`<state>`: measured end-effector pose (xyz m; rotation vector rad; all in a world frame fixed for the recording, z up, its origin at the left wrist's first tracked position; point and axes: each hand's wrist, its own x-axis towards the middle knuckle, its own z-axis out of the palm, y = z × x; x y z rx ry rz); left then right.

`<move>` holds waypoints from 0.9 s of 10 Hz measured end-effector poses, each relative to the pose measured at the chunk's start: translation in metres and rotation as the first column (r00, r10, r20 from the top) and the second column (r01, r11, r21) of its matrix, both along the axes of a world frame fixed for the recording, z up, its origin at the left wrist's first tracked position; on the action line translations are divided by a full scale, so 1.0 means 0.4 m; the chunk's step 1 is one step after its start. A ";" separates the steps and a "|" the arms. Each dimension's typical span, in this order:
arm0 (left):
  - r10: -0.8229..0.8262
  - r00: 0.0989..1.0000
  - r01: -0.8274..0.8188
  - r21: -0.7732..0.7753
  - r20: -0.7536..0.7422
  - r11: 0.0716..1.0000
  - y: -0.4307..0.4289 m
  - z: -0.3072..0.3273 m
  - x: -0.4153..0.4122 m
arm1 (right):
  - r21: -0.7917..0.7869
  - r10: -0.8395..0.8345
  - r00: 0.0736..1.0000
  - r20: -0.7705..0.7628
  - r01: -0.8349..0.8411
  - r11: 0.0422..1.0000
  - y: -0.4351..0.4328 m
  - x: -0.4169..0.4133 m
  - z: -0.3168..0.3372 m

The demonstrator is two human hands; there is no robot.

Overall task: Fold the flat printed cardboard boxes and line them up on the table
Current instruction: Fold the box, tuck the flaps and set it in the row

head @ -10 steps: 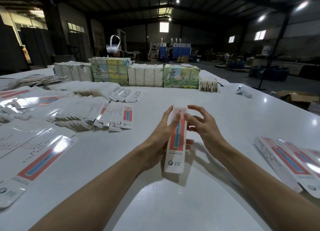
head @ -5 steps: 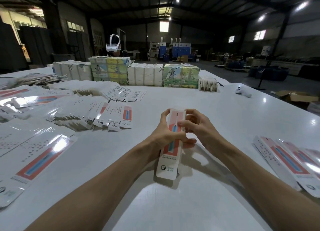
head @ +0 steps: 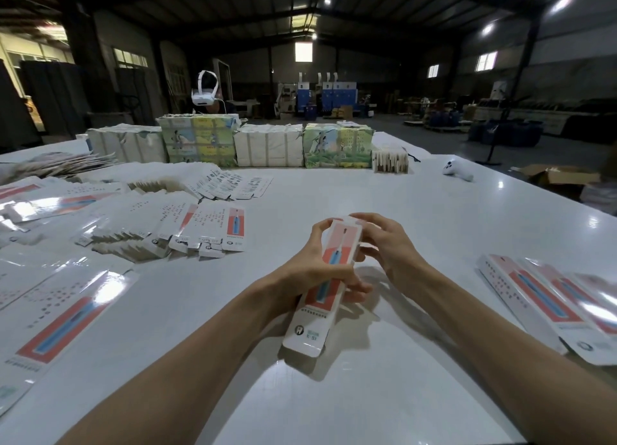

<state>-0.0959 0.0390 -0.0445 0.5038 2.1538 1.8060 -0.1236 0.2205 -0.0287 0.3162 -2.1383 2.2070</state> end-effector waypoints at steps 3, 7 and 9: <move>0.048 0.997 -0.047 0.017 -0.055 0.999 0.024 0.036 0.049 | 0.117 -0.024 0.977 -0.211 0.049 0.992 0.022 0.005 0.009; 0.111 0.986 -0.116 -0.032 -0.123 0.993 0.014 0.032 0.052 | -0.165 0.141 0.986 0.092 -0.125 0.978 0.020 0.017 0.041; 0.089 0.984 -0.101 -0.074 -0.155 0.992 0.013 0.031 0.048 | -0.196 0.103 0.986 0.134 -0.075 0.978 0.028 0.011 0.040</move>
